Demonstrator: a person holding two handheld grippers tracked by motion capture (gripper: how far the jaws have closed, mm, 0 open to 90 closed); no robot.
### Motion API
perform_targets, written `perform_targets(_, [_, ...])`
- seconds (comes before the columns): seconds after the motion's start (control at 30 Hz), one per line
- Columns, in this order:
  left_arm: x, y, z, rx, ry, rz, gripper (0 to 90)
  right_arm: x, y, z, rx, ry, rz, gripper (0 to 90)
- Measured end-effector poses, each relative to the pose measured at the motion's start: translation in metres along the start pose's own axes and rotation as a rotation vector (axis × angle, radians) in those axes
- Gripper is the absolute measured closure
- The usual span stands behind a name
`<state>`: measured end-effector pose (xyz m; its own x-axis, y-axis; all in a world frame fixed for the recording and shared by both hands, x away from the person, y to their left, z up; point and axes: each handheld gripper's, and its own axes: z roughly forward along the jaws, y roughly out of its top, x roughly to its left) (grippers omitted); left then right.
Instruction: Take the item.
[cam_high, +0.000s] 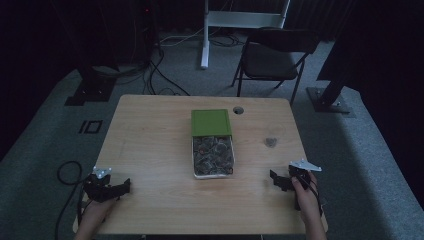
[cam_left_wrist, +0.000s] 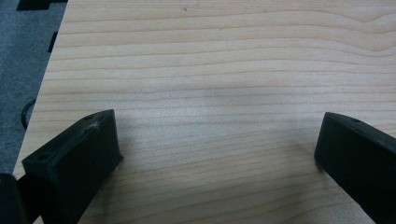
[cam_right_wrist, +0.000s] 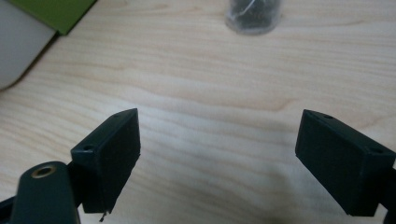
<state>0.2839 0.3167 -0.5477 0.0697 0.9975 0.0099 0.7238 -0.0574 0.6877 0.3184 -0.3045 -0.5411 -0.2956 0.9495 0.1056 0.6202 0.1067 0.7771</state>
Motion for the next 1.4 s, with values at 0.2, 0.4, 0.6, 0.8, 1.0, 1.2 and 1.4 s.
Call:
perform_targets(0.2, [0.000, 0.000, 0.000, 0.000, 0.000, 0.000, 0.5, 0.002, -0.010, 0.000, 0.017, 0.004, 0.000, 14.1])
perform_targets(0.4, [0.000, 0.000, 0.000, 0.000, 0.000, 0.000, 0.5, 0.007, -0.016, -0.003, 0.029, 0.010, 0.000, 14.1])
perform_targets(0.6, [0.000, 0.000, 0.000, -0.001, 0.000, 0.000, 0.5, 0.010, -0.021, -0.008, 0.045, -0.020, -0.020, 14.0])
perform_targets(0.8, [0.000, 0.000, 0.000, 0.000, 0.000, 0.000, 0.5, 0.016, -0.030, -0.016, 0.074, -0.050, -0.063, 13.7])
perform_targets(1.0, [0.000, 0.000, 0.000, 0.000, 0.000, 0.000, 0.5, 0.019, -0.035, -0.021, 0.079, -0.064, -0.070, 13.4])
perform_targets(1.2, [0.000, 0.000, 0.000, -0.001, 0.000, 0.000, 0.5, 0.019, -0.036, -0.022, 0.080, -0.064, -0.066, 13.2])
perform_targets(1.4, [0.000, 0.000, 0.000, 0.000, 0.000, 0.000, 0.5, 0.019, -0.036, -0.022, 0.080, -0.064, -0.067, 13.1])
